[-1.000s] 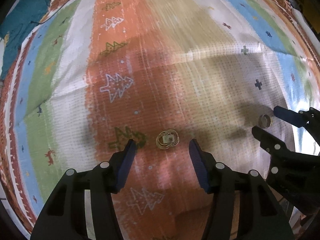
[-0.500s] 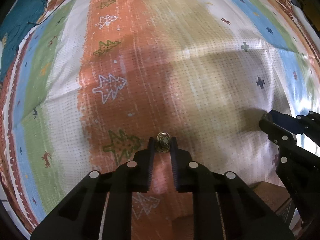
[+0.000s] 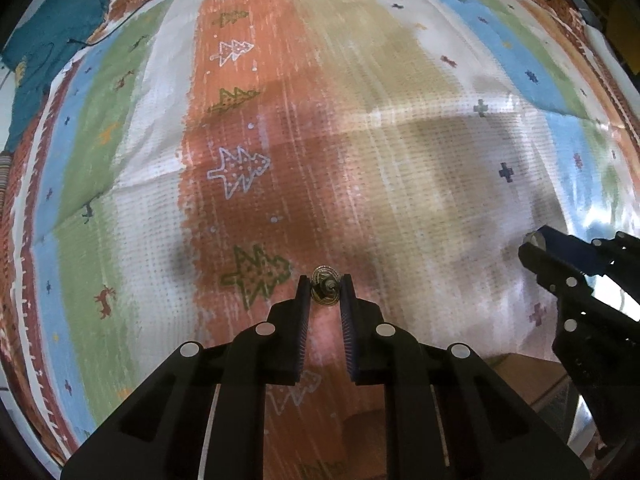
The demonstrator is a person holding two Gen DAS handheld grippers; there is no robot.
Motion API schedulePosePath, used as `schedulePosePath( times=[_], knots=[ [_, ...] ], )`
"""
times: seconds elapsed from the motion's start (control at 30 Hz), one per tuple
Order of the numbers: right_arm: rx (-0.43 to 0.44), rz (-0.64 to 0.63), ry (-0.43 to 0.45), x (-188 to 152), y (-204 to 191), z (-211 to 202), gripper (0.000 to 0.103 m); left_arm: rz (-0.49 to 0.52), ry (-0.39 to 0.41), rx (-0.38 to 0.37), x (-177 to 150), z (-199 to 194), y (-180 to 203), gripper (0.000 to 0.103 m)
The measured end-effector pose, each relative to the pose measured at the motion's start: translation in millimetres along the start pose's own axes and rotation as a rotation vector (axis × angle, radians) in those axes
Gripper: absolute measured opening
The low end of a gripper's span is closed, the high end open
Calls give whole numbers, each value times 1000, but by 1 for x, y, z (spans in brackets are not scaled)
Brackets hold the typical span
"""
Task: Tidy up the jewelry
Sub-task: 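Grasp the gold charm with the left tool while the right tool grasps the small ring, then drop the charm into the tin with the left tool while the right tool drops the ring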
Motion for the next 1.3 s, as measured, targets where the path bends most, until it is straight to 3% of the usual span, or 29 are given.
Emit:
schedulePosePath(
  times=[0.6,1.3],
  knots=[
    [3,5,98,-8,-7,-42,19,-1,138,-49,-18,-60,-7,14],
    [56,-21,203,-42,-23,-91,19,26,256,-124,-70,-117,13,14]
  ],
)
Point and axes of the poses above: each gripper's, at about its wrist camera, not at the fingertips, and z roughly the way its jaws point, y to its right, x to its top, the point moved 1 cm from there along z, roughly the way its jaws point, and after that the axes turned 3 degrees about -y, right-handed, at the moved point
